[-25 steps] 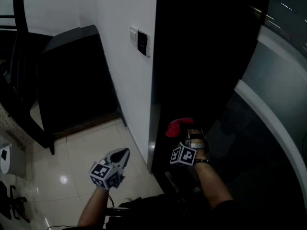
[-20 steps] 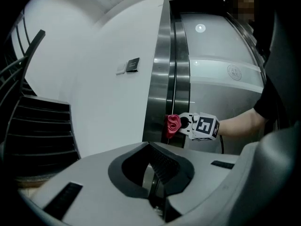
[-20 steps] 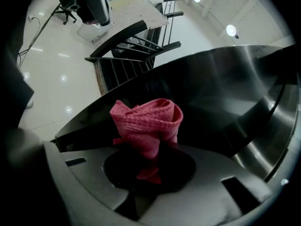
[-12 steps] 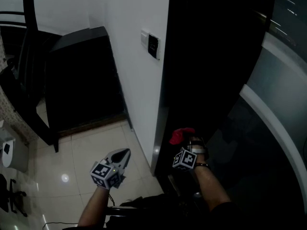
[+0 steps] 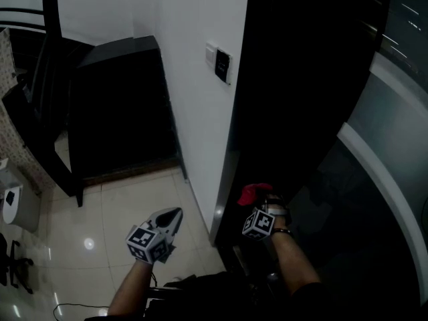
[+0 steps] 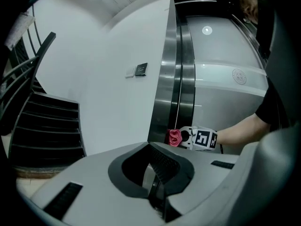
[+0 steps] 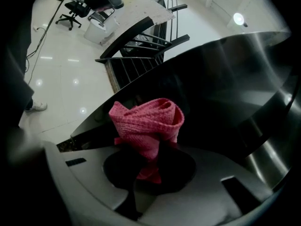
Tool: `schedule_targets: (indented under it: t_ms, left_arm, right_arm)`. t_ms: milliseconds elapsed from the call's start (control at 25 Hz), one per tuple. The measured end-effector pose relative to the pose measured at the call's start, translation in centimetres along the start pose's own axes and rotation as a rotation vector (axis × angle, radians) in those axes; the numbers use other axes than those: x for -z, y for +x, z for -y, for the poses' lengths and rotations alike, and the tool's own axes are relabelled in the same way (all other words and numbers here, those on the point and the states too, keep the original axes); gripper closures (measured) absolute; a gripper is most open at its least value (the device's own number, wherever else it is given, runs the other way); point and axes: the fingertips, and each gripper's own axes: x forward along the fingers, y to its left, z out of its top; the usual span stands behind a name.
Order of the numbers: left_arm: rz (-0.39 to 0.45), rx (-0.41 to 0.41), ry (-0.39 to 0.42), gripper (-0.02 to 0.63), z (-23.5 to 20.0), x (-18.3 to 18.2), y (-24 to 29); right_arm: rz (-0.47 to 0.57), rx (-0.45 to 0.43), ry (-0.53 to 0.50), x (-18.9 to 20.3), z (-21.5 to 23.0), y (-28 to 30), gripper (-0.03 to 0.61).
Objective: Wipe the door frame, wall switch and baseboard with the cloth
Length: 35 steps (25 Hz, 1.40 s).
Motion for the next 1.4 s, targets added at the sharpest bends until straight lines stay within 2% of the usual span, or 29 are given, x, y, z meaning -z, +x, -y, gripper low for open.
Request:
schedule_targets:
  t_ms: [160,400,600,760,800,920,1080,1280,1400]
  left_arm:
    - [-0.003,-0.001,0.003,0.621,0.6,0.3,-0.5]
    - [-0.011,-0.012,-0.009,0.621,0.5,1.2,-0.6]
    - [-0.011,0.004,-0.016,0.621,0.9,1.5,-0.4]
    - [-0.002,-0.01,-0.034,0.621,0.8,1.9,-0.8]
    - [-0.001,-0.022,-0.038,0.621,0.6,2.1,-1.0]
    - [0.023,-0.081,-0.045,0.621,-0.7,2.0,-2.1]
    - [0.083,-0.193,-0.043,0.621,-3.5,0.6,-4.6]
    - [0.144,-0.331,-0.033,0.621,-6.6,-1.6,-9.1]
    - [0.173,-0.403,-0.019,0.621,-8.7,-2.5,-12.6]
  right_arm:
    - [-0.023,-0.06,0.004,0.1,-2.1,0.3,0.52]
    - [-0.048,-0.094,0.027,0.5,-3.0,0.7,0.52]
    - [-0.042,-0.167,0.038,-1.7,-4.3,0.0,0.52]
    - [-0.072,-0.223,0.036,0.7,-6.9,-0.6,0.52]
    - [-0.072,-0.241,0.063,1.4,-7.4,-0.8,0.52]
    - [0.044,-0.289,0.186,-0.5,-7.0,-2.8,0.521]
    - [0.288,-0.362,0.277,-7.8,-5.8,-5.9,0.52]
    - [0.505,-0.513,0.54,-16.4,-5.9,-7.2,0.52]
    - [0.619,-0.531,0.706,-20.8,-4.2,-8.0,0.522]
